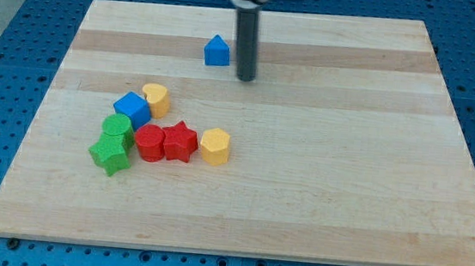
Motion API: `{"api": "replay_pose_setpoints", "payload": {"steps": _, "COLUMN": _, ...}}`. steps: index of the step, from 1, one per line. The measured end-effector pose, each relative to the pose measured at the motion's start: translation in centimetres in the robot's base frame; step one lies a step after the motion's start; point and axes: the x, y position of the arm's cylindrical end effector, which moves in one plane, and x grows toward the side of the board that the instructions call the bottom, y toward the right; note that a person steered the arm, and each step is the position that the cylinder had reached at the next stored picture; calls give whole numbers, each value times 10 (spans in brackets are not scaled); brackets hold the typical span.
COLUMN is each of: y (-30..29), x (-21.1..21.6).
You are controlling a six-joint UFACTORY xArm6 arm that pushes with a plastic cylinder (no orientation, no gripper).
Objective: Drag the blue triangle to the top left side of the board
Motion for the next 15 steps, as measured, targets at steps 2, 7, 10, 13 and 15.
{"api": "replay_pose_setpoints", "payload": {"steps": 2, "y": -110, "x": -69}}
{"api": "replay_pose_setpoints", "payload": {"steps": 7, "y": -109, "x": -38}}
{"api": "replay_pose_setpoints", "payload": {"steps": 10, "y": -135, "x": -10}}
{"api": "replay_pose_setpoints", "payload": {"steps": 13, "y": -118, "x": -57}}
{"api": "replay_pose_setpoints", "payload": {"steps": 15, "y": -115, "x": -14}}
